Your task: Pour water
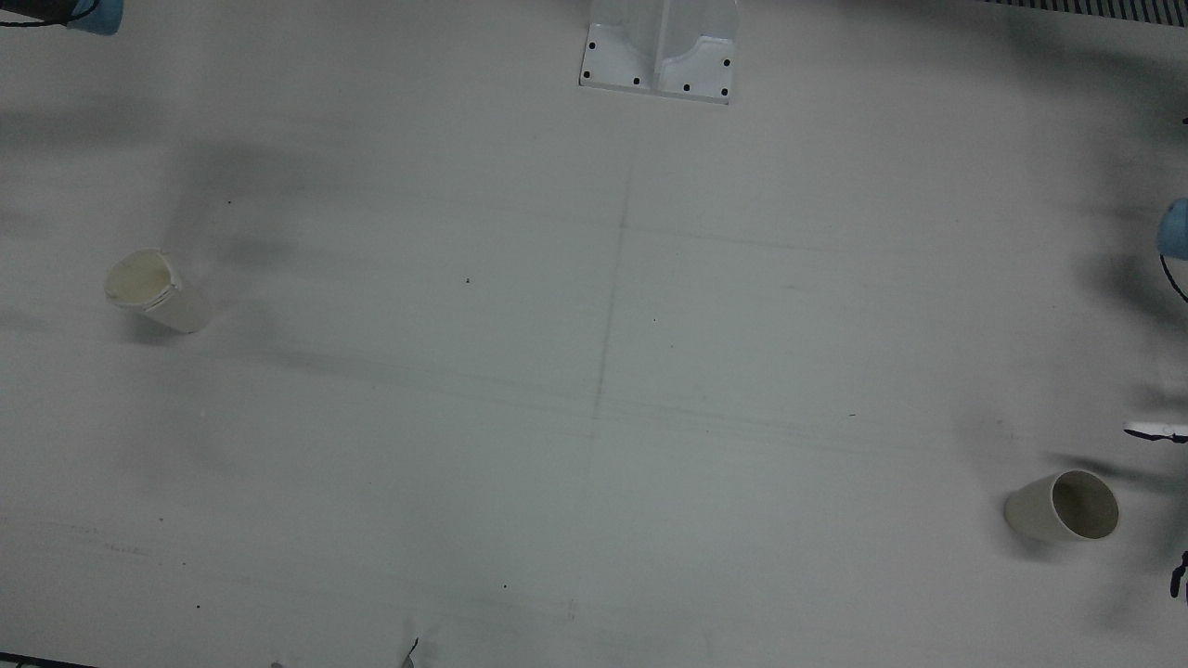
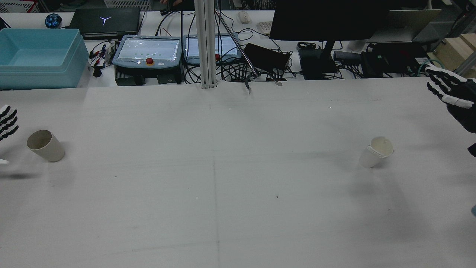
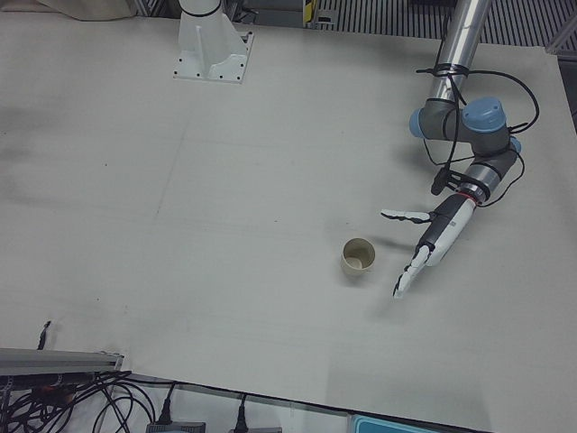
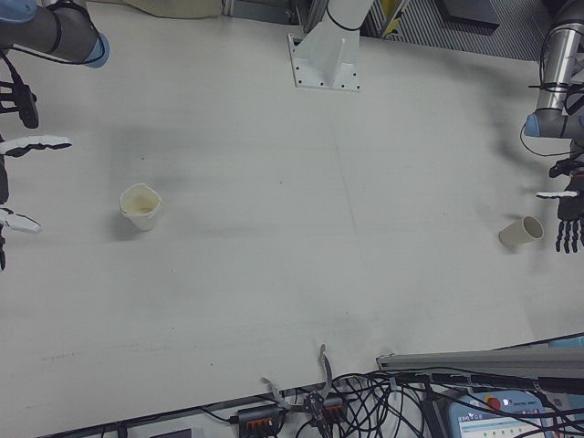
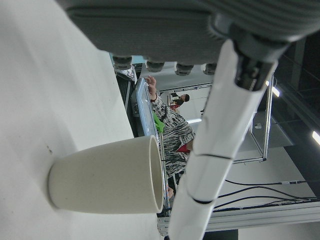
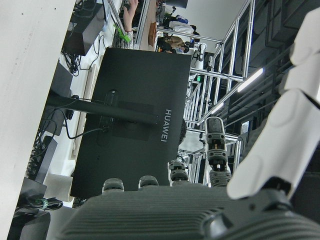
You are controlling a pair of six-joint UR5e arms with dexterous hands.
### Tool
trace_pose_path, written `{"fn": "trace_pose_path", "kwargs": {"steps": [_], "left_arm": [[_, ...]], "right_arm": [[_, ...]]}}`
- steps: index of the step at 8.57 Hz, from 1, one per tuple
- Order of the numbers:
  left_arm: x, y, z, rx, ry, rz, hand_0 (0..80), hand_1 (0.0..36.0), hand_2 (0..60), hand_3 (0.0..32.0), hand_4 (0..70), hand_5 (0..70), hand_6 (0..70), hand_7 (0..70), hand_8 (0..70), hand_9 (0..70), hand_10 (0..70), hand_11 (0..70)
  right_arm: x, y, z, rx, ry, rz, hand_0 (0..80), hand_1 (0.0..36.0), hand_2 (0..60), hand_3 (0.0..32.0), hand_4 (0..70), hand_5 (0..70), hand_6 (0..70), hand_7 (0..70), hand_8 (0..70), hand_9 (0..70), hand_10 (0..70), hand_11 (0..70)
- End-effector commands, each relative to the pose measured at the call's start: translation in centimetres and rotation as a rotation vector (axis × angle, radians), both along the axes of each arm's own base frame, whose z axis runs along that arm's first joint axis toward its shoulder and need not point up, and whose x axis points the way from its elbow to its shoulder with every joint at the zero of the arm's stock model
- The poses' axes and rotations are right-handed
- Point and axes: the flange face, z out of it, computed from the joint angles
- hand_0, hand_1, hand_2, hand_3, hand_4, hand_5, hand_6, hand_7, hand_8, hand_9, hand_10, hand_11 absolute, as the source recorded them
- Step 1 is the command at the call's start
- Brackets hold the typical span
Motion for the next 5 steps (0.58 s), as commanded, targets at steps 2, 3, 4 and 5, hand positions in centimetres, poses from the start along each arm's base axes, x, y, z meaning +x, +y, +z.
{"fn": "trace_pose_path", "kwargs": {"steps": [2, 3, 4, 5], "left_arm": [[-0.4, 0.9, 0.2, -0.037, 0.012, 0.010, 61.9, 28.0, 9.0, 4.6, 1.6, 0.0, 0.0, 0.9, 0.0, 0.0, 0.0, 0.7], [-0.4, 1.2, 1.9, 0.008, -0.041, -0.008, 61.3, 27.4, 8.8, 5.0, 1.7, 0.0, 0.0, 1.2, 0.1, 0.0, 0.0, 0.7], [-0.1, 1.5, 3.7, 0.019, -0.072, -0.017, 59.8, 26.4, 9.5, 6.6, 1.1, 0.0, 0.0, 0.9, 0.2, 0.0, 0.0, 0.7], [0.3, 1.8, 4.8, 0.001, -0.077, -0.031, 57.9, 25.3, 10.6, 5.0, 1.1, 0.0, 0.0, 0.8, 0.1, 0.0, 0.0, 0.9]], "right_arm": [[-0.1, -0.2, -0.2, 0.004, 0.001, 0.001, 45.6, 10.1, 9.7, 0.0, 16.4, 16.1, 5.0, 6.9, 0.0, 0.0, 0.0, 0.0], [-0.3, -0.3, -0.2, 0.006, 0.002, -0.002, 45.3, 9.8, 10.3, 0.0, 17.3, 16.5, 5.4, 7.5, 0.0, 0.1, 0.0, 0.0], [-0.7, -1.4, -1.4, 0.029, -0.005, -0.003, 45.4, 10.0, 10.6, 0.0, 17.6, 16.9, 5.6, 7.7, 0.1, 0.1, 0.0, 0.0], [-0.8, -1.5, -1.5, 0.031, -0.002, -0.004, 45.5, 10.1, 11.5, 0.0, 18.2, 18.7, 6.1, 8.9, 0.2, 0.3, 0.0, 0.0]]}}
